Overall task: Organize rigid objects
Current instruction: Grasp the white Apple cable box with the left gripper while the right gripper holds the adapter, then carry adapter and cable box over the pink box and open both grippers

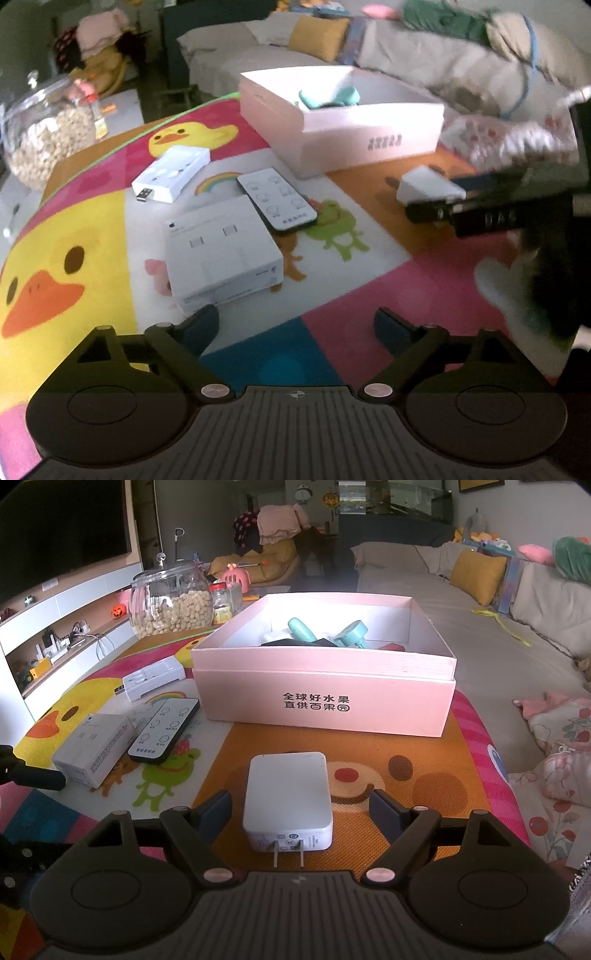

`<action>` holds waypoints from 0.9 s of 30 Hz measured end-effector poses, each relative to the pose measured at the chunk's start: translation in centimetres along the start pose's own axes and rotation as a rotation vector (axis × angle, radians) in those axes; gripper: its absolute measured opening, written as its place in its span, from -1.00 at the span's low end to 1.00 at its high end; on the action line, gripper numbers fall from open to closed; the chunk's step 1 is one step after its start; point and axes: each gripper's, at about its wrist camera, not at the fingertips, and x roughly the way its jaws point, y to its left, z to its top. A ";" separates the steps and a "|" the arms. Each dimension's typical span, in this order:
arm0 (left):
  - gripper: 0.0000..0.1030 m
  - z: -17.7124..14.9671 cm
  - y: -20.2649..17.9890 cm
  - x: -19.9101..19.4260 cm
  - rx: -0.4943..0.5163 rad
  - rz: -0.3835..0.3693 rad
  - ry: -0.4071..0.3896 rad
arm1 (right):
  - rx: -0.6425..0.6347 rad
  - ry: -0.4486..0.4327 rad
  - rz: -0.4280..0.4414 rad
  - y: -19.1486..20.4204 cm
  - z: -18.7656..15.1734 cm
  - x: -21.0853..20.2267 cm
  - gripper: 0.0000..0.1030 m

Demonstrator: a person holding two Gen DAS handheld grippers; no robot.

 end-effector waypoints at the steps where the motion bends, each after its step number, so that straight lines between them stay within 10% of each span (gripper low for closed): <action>1: 0.65 0.1 0.2 -0.5 -0.028 -0.009 -0.021 | 0.000 0.000 0.000 0.0 0.0 0.0 0.60; 11: 0.60 2.3 2.0 0.9 -0.201 0.210 -0.171 | 0.002 -0.002 0.005 -0.1 0.0 0.1 0.61; 20: 0.62 2.0 2.5 2.7 -0.217 0.174 -0.150 | 0.008 -0.010 0.004 -0.3 0.1 0.1 0.60; 27: 0.46 1.6 2.6 2.6 -0.155 0.154 -0.165 | -0.032 -0.024 0.000 0.3 0.8 0.6 -0.12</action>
